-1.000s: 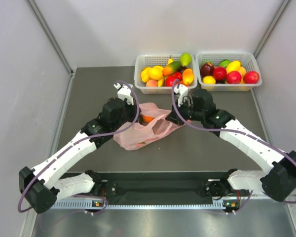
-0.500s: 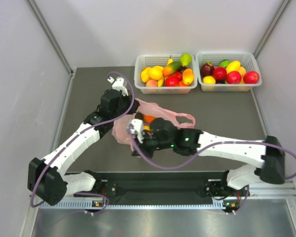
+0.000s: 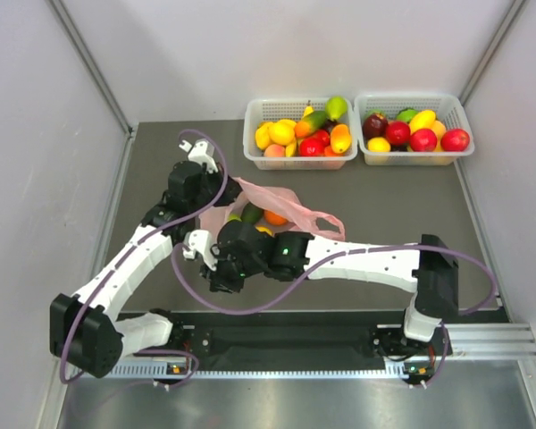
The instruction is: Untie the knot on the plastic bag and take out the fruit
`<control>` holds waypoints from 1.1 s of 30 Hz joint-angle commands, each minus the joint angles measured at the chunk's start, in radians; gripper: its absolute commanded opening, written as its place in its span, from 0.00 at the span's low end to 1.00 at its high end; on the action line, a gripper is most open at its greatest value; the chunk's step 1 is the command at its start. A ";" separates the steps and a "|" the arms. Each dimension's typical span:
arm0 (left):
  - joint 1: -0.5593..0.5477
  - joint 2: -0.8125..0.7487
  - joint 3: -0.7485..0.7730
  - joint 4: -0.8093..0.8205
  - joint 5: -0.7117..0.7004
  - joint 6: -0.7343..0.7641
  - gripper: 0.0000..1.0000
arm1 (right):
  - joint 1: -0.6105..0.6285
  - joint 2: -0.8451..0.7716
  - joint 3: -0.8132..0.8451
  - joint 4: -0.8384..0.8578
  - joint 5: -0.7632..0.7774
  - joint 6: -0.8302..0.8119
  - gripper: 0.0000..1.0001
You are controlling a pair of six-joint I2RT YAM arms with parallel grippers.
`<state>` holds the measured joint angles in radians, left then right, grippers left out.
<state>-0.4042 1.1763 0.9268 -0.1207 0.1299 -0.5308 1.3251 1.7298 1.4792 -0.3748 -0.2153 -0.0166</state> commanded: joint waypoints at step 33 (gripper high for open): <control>-0.146 -0.337 -0.175 0.141 0.203 -0.127 0.00 | -0.175 -0.563 -0.588 0.295 0.492 0.480 0.34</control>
<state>-0.5240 0.8764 0.7700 -0.0097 0.3099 -0.6193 1.1599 1.1355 0.8951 -0.1566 0.3161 0.4126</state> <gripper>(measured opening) 0.012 0.351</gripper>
